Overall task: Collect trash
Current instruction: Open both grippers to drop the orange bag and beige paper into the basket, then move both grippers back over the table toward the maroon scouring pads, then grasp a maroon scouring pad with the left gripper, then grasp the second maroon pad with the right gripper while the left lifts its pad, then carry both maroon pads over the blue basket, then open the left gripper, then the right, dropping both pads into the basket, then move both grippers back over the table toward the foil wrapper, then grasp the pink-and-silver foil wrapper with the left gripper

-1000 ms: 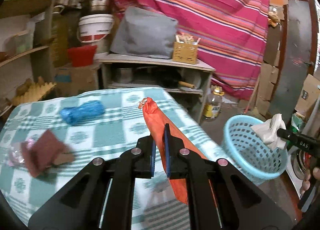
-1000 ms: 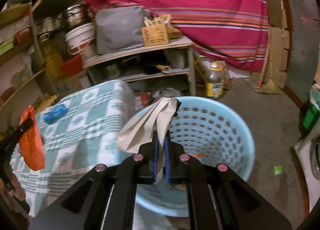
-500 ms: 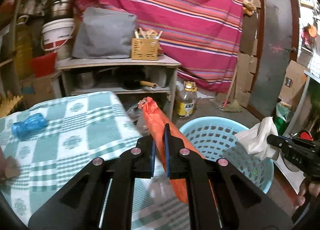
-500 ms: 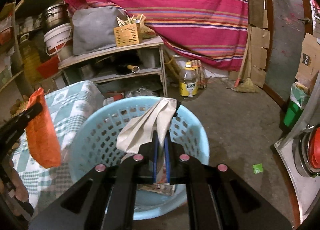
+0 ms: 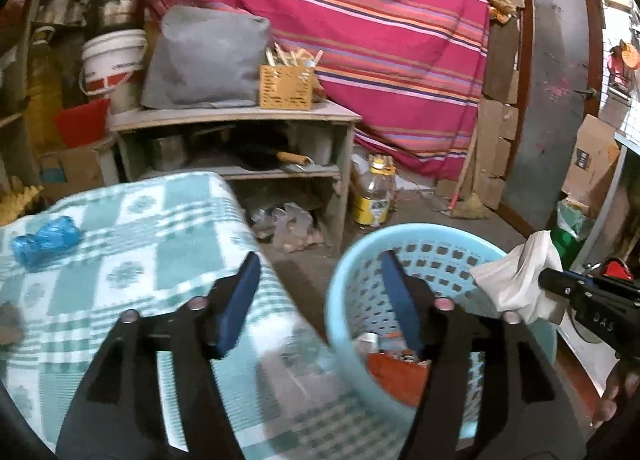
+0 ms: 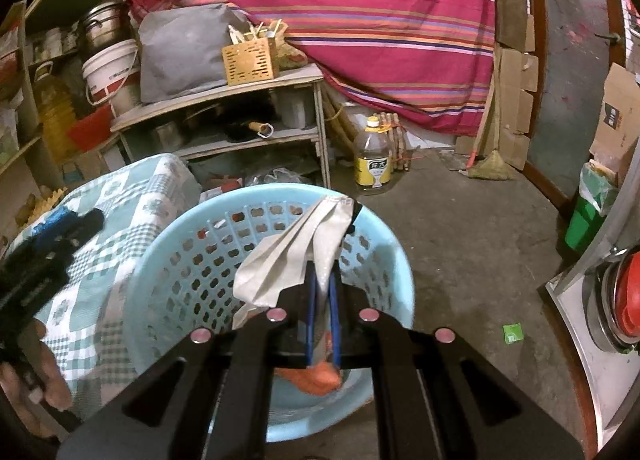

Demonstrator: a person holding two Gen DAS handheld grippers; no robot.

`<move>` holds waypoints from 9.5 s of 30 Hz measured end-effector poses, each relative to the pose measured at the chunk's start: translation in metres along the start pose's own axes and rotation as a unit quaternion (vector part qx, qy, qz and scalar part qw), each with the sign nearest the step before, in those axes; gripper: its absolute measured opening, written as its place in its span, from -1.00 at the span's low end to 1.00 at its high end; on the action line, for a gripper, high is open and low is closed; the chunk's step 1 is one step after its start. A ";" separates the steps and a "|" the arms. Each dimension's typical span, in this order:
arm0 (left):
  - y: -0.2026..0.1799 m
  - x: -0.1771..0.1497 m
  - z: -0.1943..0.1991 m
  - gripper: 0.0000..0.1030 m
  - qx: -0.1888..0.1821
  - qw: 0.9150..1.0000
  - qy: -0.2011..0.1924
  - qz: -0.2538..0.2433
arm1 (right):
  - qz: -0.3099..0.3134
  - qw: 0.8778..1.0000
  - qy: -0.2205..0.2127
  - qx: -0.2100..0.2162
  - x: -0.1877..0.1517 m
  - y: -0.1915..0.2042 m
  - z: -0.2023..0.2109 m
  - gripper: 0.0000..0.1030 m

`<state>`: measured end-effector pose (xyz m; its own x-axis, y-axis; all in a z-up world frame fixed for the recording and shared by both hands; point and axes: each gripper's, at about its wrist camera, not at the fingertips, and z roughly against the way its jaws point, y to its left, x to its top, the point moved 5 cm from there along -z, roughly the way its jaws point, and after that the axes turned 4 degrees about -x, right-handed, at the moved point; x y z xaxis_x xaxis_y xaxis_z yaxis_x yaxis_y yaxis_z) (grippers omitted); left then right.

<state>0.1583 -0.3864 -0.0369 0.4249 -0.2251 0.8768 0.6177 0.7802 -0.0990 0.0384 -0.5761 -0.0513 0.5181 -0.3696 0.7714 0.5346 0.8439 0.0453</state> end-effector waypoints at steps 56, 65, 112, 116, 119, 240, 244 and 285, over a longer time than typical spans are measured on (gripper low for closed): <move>0.346 -0.089 0.226 0.89 0.240 0.960 0.004 0.145 | 0.144 0.980 -0.039 0.133 -0.047 0.328 0.044 0.77; 0.353 -0.086 0.189 0.89 0.197 0.969 0.027 0.149 | 0.201 0.972 -0.057 0.105 -0.053 0.350 0.037 0.77; 0.438 -0.083 0.248 0.63 0.270 0.950 0.031 0.156 | 0.322 0.915 0.041 0.239 -0.097 0.537 0.053 0.91; 0.442 -0.082 0.253 0.63 0.270 0.948 0.025 0.165 | 0.333 0.911 0.051 0.239 -0.099 0.549 0.044 0.91; 0.445 -0.081 0.255 0.63 0.269 0.948 0.020 0.170 | 0.342 0.907 0.054 0.239 -0.099 0.555 0.038 0.91; 0.168 0.014 0.103 0.89 0.170 0.985 0.010 0.034 | -0.016 0.999 0.041 0.002 0.023 0.037 -0.038 0.91; 0.213 0.007 0.130 0.89 0.201 0.978 0.008 0.046 | -0.014 0.999 0.038 -0.011 0.023 0.049 -0.038 0.91; 0.410 -0.117 0.165 0.89 0.229 0.954 0.162 0.102 | 0.096 0.992 0.049 0.067 0.002 0.262 -0.042 0.91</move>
<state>0.2530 0.0562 -0.1022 0.7336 -0.1519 0.6624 0.1772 0.9837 0.0293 0.2079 -0.3727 -0.0645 0.6676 -0.2267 0.7091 0.3296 0.9441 -0.0085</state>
